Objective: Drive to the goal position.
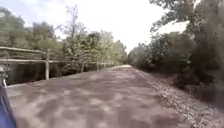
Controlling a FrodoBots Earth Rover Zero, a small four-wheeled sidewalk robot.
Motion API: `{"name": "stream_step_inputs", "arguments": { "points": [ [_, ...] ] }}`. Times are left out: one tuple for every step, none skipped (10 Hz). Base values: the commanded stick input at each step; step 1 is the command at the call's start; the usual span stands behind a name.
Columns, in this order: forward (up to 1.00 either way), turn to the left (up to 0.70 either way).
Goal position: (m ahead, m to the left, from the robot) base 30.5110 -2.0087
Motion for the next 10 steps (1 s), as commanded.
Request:
{"name": "stream_step_inputs", "arguments": {
  "points": [
    [0.70,0.02],
    [0.70,0.02],
    [0.70,0.02],
    [0.70,0.02],
    [0.70,0.02],
    [0.70,0.02],
    [0.70,0.02],
    [0.70,0.02],
    [0.70,0.02],
    [0.70,0.02]
  ]
}}
